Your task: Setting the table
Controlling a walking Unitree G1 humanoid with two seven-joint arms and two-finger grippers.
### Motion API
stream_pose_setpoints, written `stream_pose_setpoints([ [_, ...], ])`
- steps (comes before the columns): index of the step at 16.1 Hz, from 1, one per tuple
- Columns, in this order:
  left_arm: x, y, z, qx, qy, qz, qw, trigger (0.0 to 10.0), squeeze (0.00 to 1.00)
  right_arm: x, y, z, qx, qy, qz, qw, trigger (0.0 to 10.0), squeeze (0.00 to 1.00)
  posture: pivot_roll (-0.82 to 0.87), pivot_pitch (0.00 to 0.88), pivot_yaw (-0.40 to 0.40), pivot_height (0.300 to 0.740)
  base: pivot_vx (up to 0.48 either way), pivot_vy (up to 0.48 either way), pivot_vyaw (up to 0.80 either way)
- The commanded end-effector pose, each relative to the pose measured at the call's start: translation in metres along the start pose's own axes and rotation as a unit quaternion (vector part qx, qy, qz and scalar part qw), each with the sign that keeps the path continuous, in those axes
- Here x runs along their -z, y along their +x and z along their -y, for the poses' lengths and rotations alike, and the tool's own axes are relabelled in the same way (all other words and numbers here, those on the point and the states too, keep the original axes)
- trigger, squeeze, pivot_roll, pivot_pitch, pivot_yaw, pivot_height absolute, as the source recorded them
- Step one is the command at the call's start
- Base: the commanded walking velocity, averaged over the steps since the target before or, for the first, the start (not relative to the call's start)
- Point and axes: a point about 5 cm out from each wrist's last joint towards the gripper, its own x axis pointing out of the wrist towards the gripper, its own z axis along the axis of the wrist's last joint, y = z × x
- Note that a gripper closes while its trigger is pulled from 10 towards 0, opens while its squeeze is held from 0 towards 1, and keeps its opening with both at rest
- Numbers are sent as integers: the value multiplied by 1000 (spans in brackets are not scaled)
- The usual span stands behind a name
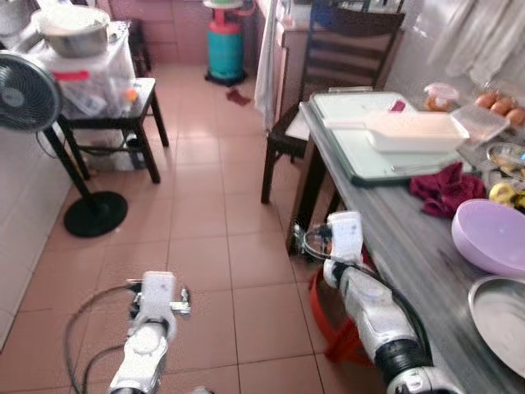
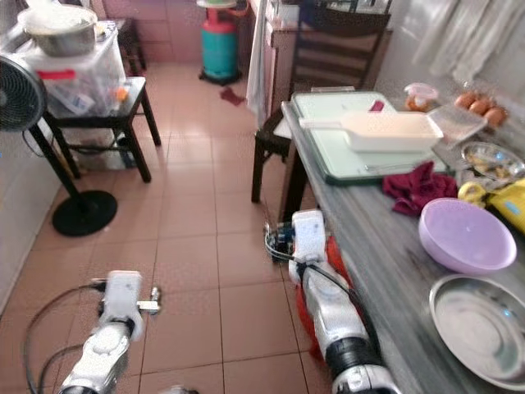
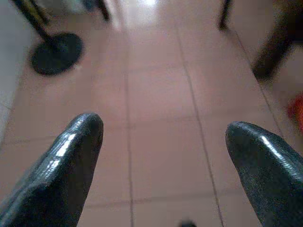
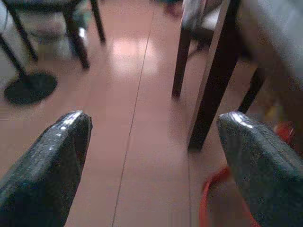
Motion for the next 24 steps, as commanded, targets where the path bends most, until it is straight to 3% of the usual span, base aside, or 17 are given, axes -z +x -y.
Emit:
stream_pose_setpoints([
  [1,-1,2,6,21,14,-5,1000,10000,0,7,-2,5,10,2,-8,1000,10000,0,40,25,-18,740,0,0,0],
  [2,2,2,15,48,20,-19,998,10000,0,22,-5,12,40,-11,-45,998,10000,0,38,24,-9,740,0,0,0],
  [6,9,2,27,89,55,-47,993,10000,0,45,-15,22,78,-3,-78,994,10000,0,19,26,27,740,0,0,0],
  [13,52,-13,-1,85,102,-152,979,10000,0,103,-53,36,119,-1,-202,972,10000,0,-19,28,68,740,0,0,0],
  [19,74,-26,-9,79,104,-192,973,10000,0,108,-56,33,110,-9,-210,971,10000,0,-20,31,63,740,0,0,533],
  [24,82,-30,-10,75,107,-209,969,10000,0,107,-53,28,104,-11,-207,973,10000,0,-17,33,68,740,0,61,0],
])
